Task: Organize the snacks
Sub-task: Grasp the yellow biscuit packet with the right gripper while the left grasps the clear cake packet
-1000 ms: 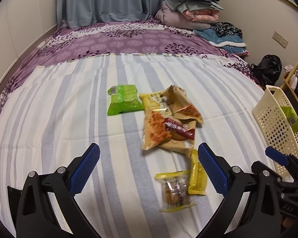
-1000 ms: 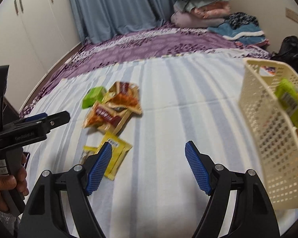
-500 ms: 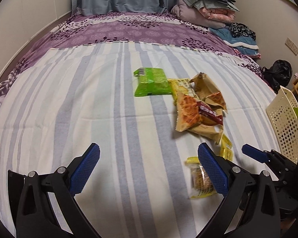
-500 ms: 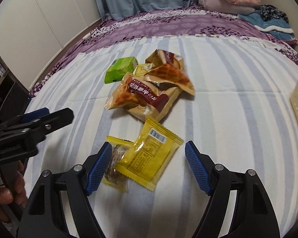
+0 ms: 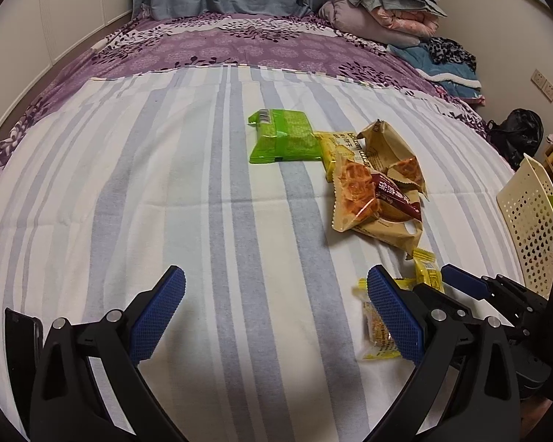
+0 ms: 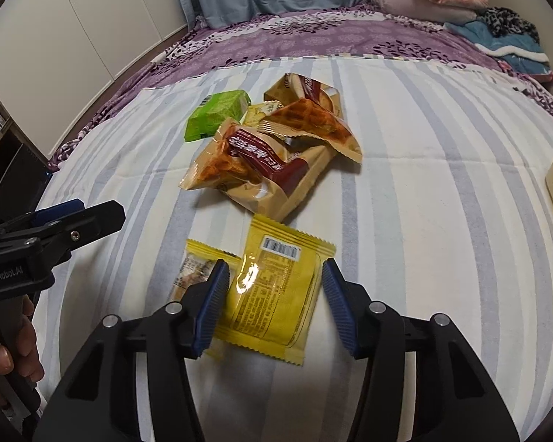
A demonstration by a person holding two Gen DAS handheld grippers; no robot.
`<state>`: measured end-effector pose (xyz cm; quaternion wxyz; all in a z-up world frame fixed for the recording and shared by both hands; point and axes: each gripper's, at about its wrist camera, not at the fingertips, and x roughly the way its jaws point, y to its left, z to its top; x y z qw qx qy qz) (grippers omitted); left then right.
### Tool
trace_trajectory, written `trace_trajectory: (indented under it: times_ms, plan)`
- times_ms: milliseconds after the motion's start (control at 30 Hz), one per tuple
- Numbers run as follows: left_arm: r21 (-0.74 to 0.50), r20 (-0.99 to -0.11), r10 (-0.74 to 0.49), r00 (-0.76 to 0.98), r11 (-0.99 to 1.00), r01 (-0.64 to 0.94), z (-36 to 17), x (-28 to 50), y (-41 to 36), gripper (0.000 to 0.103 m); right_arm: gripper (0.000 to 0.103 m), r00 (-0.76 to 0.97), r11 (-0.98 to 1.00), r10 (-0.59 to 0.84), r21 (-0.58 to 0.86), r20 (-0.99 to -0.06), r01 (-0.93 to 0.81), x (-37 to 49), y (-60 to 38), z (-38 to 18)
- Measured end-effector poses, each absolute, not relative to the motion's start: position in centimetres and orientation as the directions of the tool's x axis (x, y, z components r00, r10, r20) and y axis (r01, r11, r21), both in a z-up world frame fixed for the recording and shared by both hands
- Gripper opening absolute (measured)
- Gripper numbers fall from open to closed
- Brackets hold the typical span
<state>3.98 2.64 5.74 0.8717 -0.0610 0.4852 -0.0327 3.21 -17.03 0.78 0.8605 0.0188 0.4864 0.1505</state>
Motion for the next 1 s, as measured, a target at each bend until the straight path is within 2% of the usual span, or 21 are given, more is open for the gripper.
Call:
trace_trajectory:
  times_ms: [100,533,1000]
  plan:
    - [-0.137,-0.844,-0.119,0.523,0.991,0.004,5.6,3.9,2.4,0.100,0.048,0.484,0.961,0.245,0.145,-0.840,-0.235,3.0,-17.7,0.4]
    - [-0.125,-0.859,-0.134,0.494,0.991,0.052,4.8,3.3,0.2,0.100,0.047,0.523,0.964,0.175,0.038,-0.834,-0.262,2.9,-17.5,0.3]
    - [-0.133,-0.872,-0.181,0.455,0.982,0.136,3.6,2.8,-3.7,0.100,0.046,0.542,0.979,0.142,0.038,-0.829,-0.198,2.2,-20.8,0.5]
